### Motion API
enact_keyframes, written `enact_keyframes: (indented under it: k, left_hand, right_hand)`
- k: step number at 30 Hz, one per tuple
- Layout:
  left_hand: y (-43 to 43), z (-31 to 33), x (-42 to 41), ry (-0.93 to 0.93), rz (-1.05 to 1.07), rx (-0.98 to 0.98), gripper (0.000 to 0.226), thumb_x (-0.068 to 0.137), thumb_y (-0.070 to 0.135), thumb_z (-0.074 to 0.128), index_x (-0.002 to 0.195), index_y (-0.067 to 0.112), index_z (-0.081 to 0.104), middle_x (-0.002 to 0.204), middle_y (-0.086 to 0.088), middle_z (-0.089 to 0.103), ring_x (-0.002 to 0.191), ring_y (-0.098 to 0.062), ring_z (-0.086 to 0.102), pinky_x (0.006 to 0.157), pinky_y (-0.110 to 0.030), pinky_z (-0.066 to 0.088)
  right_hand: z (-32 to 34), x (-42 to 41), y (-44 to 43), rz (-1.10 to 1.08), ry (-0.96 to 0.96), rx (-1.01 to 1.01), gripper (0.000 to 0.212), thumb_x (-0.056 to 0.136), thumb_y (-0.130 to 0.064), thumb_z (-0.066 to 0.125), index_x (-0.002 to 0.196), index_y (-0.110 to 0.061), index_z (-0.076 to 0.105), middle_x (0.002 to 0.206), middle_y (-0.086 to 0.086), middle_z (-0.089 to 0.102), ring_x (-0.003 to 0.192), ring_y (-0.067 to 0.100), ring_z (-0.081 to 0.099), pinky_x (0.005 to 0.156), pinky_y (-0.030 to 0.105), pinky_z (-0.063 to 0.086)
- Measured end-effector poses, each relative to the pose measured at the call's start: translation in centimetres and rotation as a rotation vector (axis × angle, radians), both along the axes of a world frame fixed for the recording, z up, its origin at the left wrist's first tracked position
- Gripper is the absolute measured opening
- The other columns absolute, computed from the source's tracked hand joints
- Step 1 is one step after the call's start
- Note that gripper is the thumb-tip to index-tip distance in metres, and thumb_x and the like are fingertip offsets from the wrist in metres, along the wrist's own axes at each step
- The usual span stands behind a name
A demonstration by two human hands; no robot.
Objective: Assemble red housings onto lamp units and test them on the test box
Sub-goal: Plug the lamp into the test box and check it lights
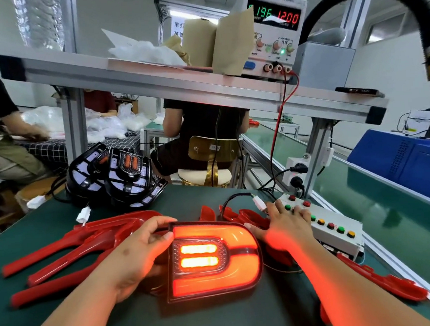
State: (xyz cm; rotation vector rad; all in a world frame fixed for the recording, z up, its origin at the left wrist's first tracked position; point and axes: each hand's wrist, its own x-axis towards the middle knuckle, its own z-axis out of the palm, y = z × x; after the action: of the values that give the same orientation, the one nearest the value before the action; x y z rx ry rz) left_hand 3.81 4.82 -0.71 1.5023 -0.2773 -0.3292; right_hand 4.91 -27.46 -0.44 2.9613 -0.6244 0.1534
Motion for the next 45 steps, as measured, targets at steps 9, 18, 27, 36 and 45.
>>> enact_keyframes:
  k: [9, 18, 27, 36, 45]
  left_hand:
    - [-0.3, 0.5, -0.3, 0.015, -0.003, -0.009, 0.022, 0.101, 0.014, 0.049, 0.116, 0.025, 0.060, 0.102, -0.012, 0.074, 0.099, -0.031, 0.070, 0.081, -0.050, 0.059]
    - [-0.4, 0.4, -0.4, 0.009, 0.009, 0.004, 0.022, 0.101, 0.015, 0.050, 0.115, 0.027, 0.060, 0.103, -0.012, 0.073, 0.100, -0.032, 0.069, 0.087, -0.053, 0.056]
    - [-0.4, -0.2, 0.0, -0.002, 0.002, -0.031, 0.022, 0.100, 0.010, 0.048, 0.116, 0.021, 0.060, 0.098, -0.014, 0.075, 0.091, -0.033, 0.073, 0.068, -0.041, 0.060]
    - [-0.2, -0.3, 0.2, -0.008, -0.009, -0.005, 0.022, 0.100, 0.013, 0.049, 0.114, 0.025, 0.061, 0.098, -0.012, 0.075, 0.089, -0.031, 0.073, 0.067, -0.036, 0.057]
    - [-0.3, 0.2, -0.2, -0.010, -0.001, 0.016, 0.023, 0.101, 0.015, 0.050, 0.116, 0.026, 0.061, 0.102, -0.016, 0.072, 0.092, -0.030, 0.072, 0.063, -0.031, 0.059]
  right_hand:
    - [2.2, -2.1, -1.5, 0.027, -0.071, 0.160, 0.114, 0.061, -0.099, 0.011, 0.154, -0.033, 0.008, 0.165, 0.000, 0.005, 0.151, 0.024, 0.007, 0.115, 0.057, -0.004]
    - [1.1, -9.0, -4.1, -0.266, -0.088, 0.067, 0.124, 0.065, -0.095, 0.001, 0.155, -0.010, 0.007, 0.163, 0.007, 0.013, 0.151, 0.021, -0.004, 0.115, 0.054, -0.011]
    - [0.9, -9.2, -4.2, -0.235, -0.055, -0.005, 0.117, 0.070, -0.092, 0.007, 0.154, -0.011, 0.012, 0.161, 0.005, 0.022, 0.151, 0.017, -0.001, 0.114, 0.053, -0.013]
    - [1.0, -8.9, -4.2, -0.260, -0.032, 0.010, 0.118, 0.067, -0.092, 0.003, 0.155, -0.015, 0.012, 0.159, 0.004, 0.029, 0.151, 0.018, 0.008, 0.114, 0.056, -0.008]
    - [2.1, -6.9, -3.1, -0.250, -0.017, 0.057, 0.134, 0.050, -0.094, -0.014, 0.156, -0.014, 0.006, 0.164, 0.004, 0.006, 0.151, 0.022, -0.005, 0.114, 0.058, -0.008]
